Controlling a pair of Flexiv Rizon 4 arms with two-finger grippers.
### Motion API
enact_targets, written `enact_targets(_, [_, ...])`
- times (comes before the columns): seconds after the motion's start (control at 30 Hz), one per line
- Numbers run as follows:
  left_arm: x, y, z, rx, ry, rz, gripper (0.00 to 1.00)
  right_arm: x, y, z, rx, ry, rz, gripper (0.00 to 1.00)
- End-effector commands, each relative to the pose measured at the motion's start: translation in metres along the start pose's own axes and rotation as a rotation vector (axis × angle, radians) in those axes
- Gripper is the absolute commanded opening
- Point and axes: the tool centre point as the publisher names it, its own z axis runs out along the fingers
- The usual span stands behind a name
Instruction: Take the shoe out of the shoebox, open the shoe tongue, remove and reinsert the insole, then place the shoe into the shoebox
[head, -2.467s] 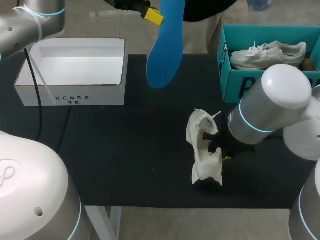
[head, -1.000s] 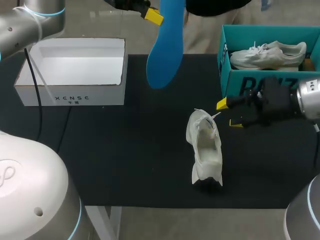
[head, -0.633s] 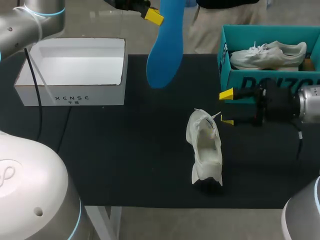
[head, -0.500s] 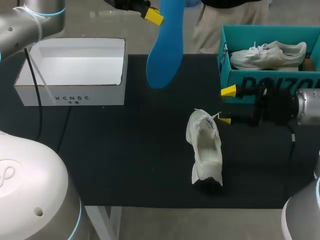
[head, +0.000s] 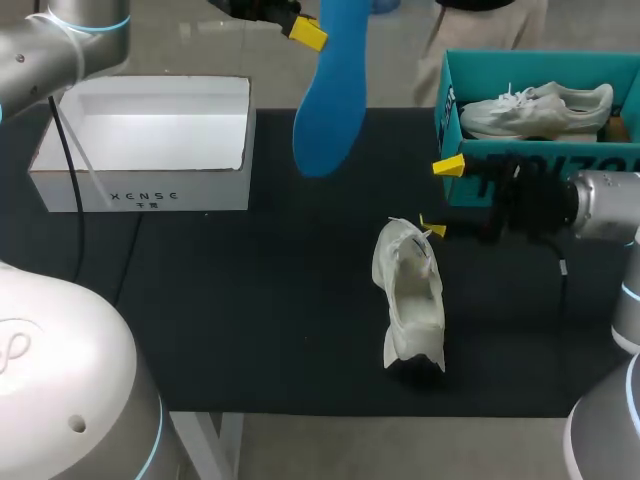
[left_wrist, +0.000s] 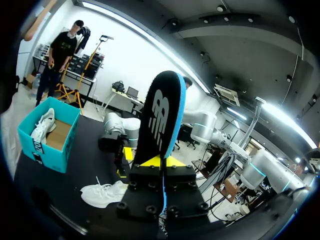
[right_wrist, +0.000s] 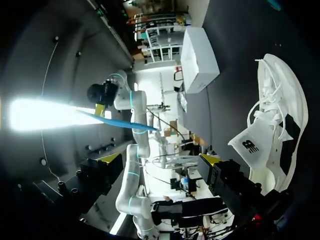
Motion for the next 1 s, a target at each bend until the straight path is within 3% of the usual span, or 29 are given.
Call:
enact_targets(0.03, [-0.001, 0.0, -0.001, -0.002, 0.002, 0.0, 0.0, 0.005, 0.002, 0.008, -0.002, -0.046, 0.025, 1.0])
enact_targets(0.43, [-0.001, 0.0, -0.001, -0.002, 0.002, 0.0, 0.0, 0.016, 0.005, 0.02, 0.0, -0.112, 0.015, 1.0])
enact_targets(1.0, [-0.001, 0.0, -0.001, -0.002, 0.002, 0.0, 0.0, 0.017, 0.002, 0.019, 0.012, -0.108, 0.001, 1.0])
